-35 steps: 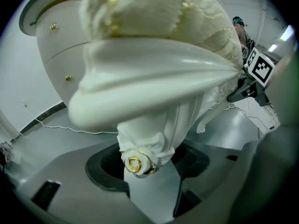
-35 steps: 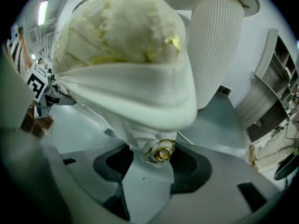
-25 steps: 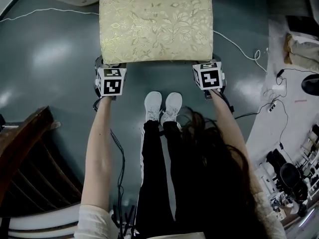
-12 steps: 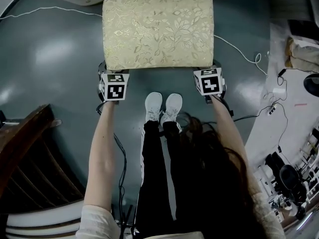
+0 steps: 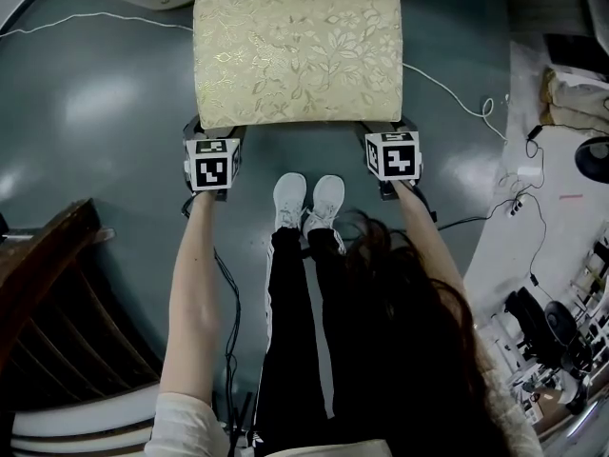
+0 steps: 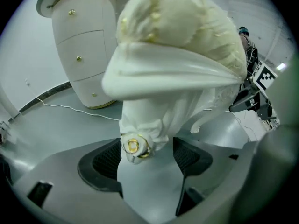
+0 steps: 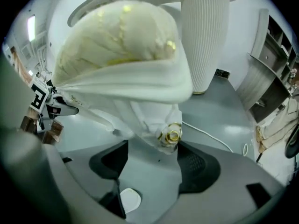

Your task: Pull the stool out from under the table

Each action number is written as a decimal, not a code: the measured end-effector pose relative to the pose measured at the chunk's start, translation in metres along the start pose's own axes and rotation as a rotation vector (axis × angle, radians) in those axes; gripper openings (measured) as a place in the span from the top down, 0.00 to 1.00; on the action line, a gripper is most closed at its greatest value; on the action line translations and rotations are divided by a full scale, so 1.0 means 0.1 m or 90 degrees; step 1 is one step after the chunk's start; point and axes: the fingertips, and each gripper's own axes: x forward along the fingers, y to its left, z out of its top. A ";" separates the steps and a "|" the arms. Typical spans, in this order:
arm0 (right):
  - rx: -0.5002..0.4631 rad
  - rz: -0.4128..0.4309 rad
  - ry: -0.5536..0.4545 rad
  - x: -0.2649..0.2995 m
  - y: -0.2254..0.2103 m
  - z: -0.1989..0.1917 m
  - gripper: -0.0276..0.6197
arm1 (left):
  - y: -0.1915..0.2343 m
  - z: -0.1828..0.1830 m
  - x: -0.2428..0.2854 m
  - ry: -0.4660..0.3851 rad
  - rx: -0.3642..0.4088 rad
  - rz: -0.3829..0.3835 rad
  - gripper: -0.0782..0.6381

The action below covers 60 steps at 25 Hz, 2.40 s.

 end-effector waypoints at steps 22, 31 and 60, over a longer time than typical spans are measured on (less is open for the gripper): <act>0.066 -0.026 -0.143 -3.75 1.25 0.85 0.47 | 0.16 0.87 -3.77 -0.121 -0.168 0.036 0.44; 0.024 -0.046 -0.374 -6.11 1.72 1.54 0.47 | -0.75 2.17 -6.02 -0.388 -0.163 -0.003 0.44; -0.067 -0.041 -0.708 -8.06 2.07 2.10 0.90 | -1.60 3.03 -7.83 -0.629 -0.007 0.016 0.85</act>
